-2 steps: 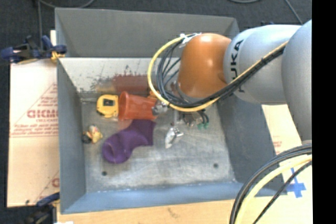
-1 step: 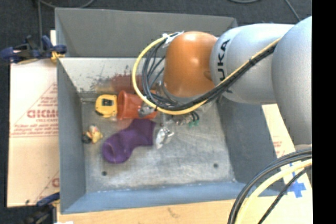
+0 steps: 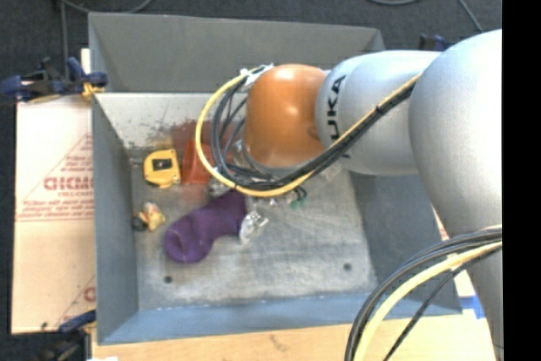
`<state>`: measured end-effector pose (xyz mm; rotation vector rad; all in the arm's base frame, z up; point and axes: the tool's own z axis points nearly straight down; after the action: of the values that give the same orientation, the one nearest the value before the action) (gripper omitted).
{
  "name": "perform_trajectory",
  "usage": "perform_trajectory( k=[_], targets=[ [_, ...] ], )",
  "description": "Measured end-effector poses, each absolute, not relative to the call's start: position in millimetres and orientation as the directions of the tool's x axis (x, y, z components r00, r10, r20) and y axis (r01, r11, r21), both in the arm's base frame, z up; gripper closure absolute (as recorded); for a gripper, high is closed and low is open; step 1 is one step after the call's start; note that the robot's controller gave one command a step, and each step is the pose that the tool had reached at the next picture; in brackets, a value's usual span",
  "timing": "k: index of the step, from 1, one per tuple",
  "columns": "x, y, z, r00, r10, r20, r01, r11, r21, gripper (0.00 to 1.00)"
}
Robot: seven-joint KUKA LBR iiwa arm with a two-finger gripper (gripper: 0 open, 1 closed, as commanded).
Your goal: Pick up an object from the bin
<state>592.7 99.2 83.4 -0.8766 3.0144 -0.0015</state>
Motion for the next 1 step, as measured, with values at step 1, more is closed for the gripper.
perform_trajectory(
  k=[1],
  targets=[
    [592.1, 98.4, 83.3, -0.839, -0.544, -0.004, -0.544, 0.839, -0.001, 1.0]
  ],
)
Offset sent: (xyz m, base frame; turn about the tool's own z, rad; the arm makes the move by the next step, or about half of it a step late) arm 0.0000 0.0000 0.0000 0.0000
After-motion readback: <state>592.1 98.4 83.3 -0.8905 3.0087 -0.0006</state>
